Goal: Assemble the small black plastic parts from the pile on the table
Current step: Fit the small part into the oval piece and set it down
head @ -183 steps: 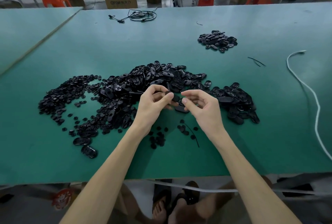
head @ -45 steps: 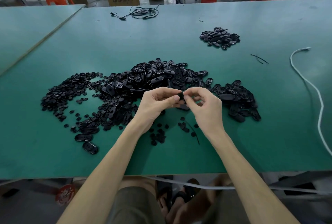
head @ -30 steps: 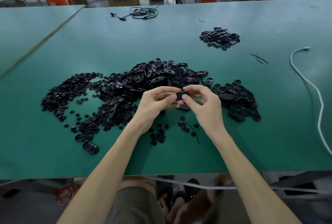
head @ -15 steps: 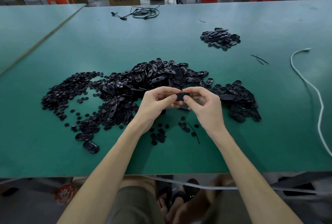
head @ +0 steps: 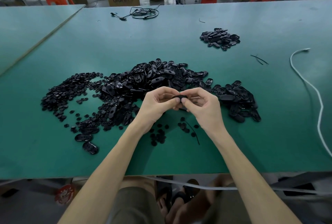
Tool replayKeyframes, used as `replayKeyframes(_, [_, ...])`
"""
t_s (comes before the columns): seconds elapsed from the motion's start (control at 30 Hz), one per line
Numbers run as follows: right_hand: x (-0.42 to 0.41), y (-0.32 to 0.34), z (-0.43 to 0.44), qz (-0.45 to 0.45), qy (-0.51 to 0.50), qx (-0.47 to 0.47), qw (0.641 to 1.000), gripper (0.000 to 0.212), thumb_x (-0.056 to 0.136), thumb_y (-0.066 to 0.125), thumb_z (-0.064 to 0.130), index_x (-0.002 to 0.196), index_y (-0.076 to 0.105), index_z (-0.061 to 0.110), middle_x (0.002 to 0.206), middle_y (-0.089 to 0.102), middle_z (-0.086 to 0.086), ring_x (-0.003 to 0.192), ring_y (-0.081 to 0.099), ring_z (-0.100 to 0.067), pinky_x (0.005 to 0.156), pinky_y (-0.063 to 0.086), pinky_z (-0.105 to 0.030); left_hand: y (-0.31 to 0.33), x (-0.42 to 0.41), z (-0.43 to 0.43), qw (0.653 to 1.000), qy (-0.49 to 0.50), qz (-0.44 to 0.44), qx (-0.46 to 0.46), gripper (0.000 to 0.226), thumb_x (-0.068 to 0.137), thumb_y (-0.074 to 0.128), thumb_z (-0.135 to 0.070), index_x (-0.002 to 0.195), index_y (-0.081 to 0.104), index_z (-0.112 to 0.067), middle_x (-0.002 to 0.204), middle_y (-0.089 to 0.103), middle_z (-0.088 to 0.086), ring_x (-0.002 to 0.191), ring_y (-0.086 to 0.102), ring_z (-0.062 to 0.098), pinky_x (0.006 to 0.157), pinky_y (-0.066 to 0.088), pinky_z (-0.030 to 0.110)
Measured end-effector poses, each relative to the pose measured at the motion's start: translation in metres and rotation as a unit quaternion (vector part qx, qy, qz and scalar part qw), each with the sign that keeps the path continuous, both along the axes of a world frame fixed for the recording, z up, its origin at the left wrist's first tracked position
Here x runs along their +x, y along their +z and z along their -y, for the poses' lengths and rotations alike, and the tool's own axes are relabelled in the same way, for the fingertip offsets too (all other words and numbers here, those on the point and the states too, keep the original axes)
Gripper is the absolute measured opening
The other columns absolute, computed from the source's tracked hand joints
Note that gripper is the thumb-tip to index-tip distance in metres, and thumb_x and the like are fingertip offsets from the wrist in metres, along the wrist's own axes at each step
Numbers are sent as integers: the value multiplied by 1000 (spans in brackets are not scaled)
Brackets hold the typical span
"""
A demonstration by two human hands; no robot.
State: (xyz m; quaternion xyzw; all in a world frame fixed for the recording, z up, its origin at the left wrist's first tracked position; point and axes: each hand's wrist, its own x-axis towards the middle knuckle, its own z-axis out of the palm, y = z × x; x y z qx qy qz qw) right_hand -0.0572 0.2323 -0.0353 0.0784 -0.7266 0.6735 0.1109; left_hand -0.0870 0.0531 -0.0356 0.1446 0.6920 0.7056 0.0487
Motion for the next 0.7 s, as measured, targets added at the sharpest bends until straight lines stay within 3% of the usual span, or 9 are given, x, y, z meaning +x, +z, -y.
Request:
replayKeyframes(0.27, [-1, -2, 0, -10, 1, 11, 1000, 22, 91, 76, 3, 99, 76, 24, 86, 79, -1, 79, 79, -21, 80, 63, -29, 1, 1, 0, 1000, 0, -18, -18, 14, 91, 78, -3, 104, 73, -5, 91, 77, 7, 79, 72, 17, 81, 58, 25])
replayKeyframes(0.47, [-1, -1, 1, -18, 3, 11, 1000, 25, 94, 72, 7, 96, 77, 31, 87, 80, 1, 80, 79, -20, 78, 61, -25, 1, 3, 0, 998, 17, -39, -41, 12, 92, 73, 3, 104, 71, 1, 84, 77, 6, 76, 73, 19, 80, 59, 26])
replayKeyframes(0.7, [-1, -2, 1, -10, 6, 45, 999, 19, 91, 76, 9, 97, 77, 27, 84, 79, 5, 80, 77, -15, 76, 59, -22, 3, 5, -1, 996, 26, -37, -75, 15, 92, 67, 9, 103, 71, -1, 81, 76, 7, 76, 74, 18, 80, 59, 26])
